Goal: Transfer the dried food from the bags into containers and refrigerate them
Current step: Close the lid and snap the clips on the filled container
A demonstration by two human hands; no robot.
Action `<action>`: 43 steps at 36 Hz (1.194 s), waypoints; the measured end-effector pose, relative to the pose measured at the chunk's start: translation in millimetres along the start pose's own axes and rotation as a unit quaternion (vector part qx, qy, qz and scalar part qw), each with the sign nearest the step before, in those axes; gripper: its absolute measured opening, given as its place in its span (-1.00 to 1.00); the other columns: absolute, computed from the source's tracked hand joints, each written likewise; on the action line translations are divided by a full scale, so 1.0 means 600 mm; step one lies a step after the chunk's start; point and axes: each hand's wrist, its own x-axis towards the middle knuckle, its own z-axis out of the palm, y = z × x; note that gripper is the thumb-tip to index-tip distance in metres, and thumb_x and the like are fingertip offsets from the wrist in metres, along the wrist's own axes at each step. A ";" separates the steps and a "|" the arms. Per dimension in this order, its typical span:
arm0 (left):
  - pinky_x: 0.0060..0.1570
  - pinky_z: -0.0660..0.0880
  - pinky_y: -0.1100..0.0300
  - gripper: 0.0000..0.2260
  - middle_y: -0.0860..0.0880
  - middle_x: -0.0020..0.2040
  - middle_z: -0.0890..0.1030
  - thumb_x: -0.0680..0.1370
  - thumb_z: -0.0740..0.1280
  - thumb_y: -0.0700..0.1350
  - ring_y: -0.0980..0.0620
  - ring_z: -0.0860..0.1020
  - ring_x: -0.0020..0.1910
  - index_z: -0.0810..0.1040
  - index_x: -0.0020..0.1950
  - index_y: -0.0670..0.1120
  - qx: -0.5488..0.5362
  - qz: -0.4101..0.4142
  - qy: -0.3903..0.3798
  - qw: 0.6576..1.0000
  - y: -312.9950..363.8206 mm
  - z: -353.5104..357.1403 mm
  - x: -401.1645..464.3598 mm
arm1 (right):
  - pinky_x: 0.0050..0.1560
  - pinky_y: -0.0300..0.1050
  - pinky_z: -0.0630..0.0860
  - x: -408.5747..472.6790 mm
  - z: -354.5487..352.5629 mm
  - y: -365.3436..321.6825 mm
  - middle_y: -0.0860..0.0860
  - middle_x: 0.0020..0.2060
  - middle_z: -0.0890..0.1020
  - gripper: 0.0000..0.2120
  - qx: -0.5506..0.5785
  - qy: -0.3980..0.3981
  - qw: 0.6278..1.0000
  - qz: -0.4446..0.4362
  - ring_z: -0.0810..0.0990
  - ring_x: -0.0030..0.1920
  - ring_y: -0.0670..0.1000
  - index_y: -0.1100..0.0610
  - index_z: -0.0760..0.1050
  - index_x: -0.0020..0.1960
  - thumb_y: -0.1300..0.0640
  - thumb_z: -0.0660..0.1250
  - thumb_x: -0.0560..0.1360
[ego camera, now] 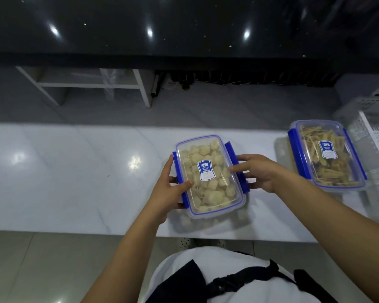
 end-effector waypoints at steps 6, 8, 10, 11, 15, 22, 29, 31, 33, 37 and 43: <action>-0.42 0.61 0.10 -0.26 0.04 0.10 0.55 0.52 0.49 -0.11 0.00 0.64 -0.03 0.18 0.51 0.37 0.010 0.001 0.001 1.000 -0.001 -0.003 0.001 | -0.15 0.06 0.67 -0.013 0.033 0.018 0.03 -0.07 0.69 -0.73 -0.037 0.121 0.986 -0.112 0.68 -0.09 0.07 0.07 0.61 0.20 0.19 0.46 0.51; -0.43 0.60 0.12 -0.25 0.05 0.10 0.55 0.52 0.49 -0.11 0.01 0.64 -0.04 0.16 0.51 0.37 0.011 0.004 -0.001 1.000 -0.001 -0.003 0.002 | -0.08 0.11 0.68 -0.019 0.047 0.021 -0.03 -0.10 0.70 -0.78 -0.088 0.160 0.973 -0.138 0.69 -0.11 0.07 0.02 0.63 0.17 0.13 0.42 0.53; -0.44 0.59 0.12 -0.25 0.05 0.09 0.55 0.52 0.48 -0.11 0.01 0.63 -0.04 0.16 0.51 0.39 0.013 0.006 -0.004 1.000 0.000 -0.002 0.002 | -0.10 0.09 0.68 -0.027 0.058 0.024 -0.11 -0.19 0.67 -0.89 -0.137 0.190 0.960 -0.156 0.68 -0.15 0.05 -0.06 0.64 0.04 0.08 0.39 0.54; -0.44 0.60 0.12 -0.25 0.04 0.09 0.54 0.53 0.48 -0.11 0.01 0.63 -0.04 0.15 0.51 0.39 0.015 0.006 -0.006 1.000 0.000 -0.003 0.002 | -0.11 0.07 0.67 -0.031 0.063 0.027 -0.15 -0.22 0.64 -0.91 -0.155 0.199 0.954 -0.164 0.66 -0.17 0.04 -0.08 0.64 -0.01 0.06 0.37 0.54; -0.42 0.61 0.10 -0.25 0.03 0.12 0.53 0.52 0.49 -0.09 -0.02 0.63 -0.01 0.16 0.50 0.41 0.020 0.005 -0.014 1.000 0.002 -0.010 0.003 | -0.12 0.03 0.65 -0.045 0.068 0.042 -0.15 -0.15 0.63 -0.80 -0.146 0.186 0.954 -0.182 0.64 -0.14 0.00 -0.09 0.61 0.17 0.03 0.36 0.55; -0.36 0.62 0.16 -0.25 0.20 0.11 0.54 0.49 0.52 -0.04 0.05 0.66 -0.02 0.17 0.45 0.46 0.020 0.048 -0.029 0.998 -0.017 -0.007 -0.016 | -0.30 -0.32 0.58 -0.090 0.070 0.111 -0.25 0.05 0.57 -0.58 -0.042 0.115 0.972 -0.200 0.67 -0.05 -0.10 -0.29 0.43 0.31 0.09 0.40 0.56; -0.21 0.69 0.05 -0.30 0.27 0.16 0.53 0.51 0.49 -0.06 0.09 0.65 0.05 0.19 0.24 0.64 0.014 0.094 -0.074 0.993 -0.033 0.025 -0.030 | -0.18 -0.26 0.63 -0.113 0.060 0.162 -0.22 0.11 0.60 -0.54 0.033 0.146 0.966 -0.212 0.68 0.00 -0.13 -0.27 0.45 0.30 0.19 0.41 0.55; -0.17 0.69 -0.05 -0.30 0.22 0.22 0.52 0.52 0.48 -0.08 0.02 0.63 0.11 0.20 0.38 0.52 0.007 0.085 -0.090 0.992 -0.029 0.042 -0.032 | -0.09 -0.17 0.66 -0.121 0.052 0.171 -0.17 0.16 0.60 -0.50 0.048 0.166 0.965 -0.197 0.68 0.05 -0.05 -0.18 0.43 0.39 0.21 0.42 0.55; -0.18 0.69 -0.10 -0.30 0.16 0.27 0.52 0.53 0.47 -0.11 -0.02 0.63 0.13 0.21 0.45 0.44 0.007 0.079 -0.108 0.991 -0.023 0.059 -0.035 | -0.13 -0.22 0.65 -0.130 0.043 0.178 -0.15 0.15 0.59 -0.46 0.063 0.187 0.962 -0.189 0.68 0.02 -0.05 -0.17 0.41 0.40 0.23 0.44 0.53; -0.26 0.68 -0.07 -0.30 0.12 0.31 0.52 0.53 0.47 -0.15 -0.03 0.65 0.10 0.25 0.48 0.39 0.006 0.073 -0.144 0.987 -0.004 0.085 -0.038 | -0.29 -0.29 0.60 -0.146 0.012 0.184 -0.09 0.06 0.59 -0.36 0.117 0.202 0.958 -0.169 0.68 -0.08 -0.05 -0.12 0.39 0.42 0.27 0.50 0.46; -0.25 0.67 0.00 -0.28 0.26 0.29 0.52 0.37 0.53 0.06 0.00 0.63 0.14 0.29 0.39 0.51 0.025 0.117 -0.177 0.977 0.049 0.125 -0.067 | -0.25 -0.24 0.61 -0.186 -0.072 0.180 -0.02 -0.11 0.72 -0.55 0.235 0.162 0.935 -0.209 0.74 -0.08 -0.02 -0.06 0.54 0.27 0.25 0.49 0.45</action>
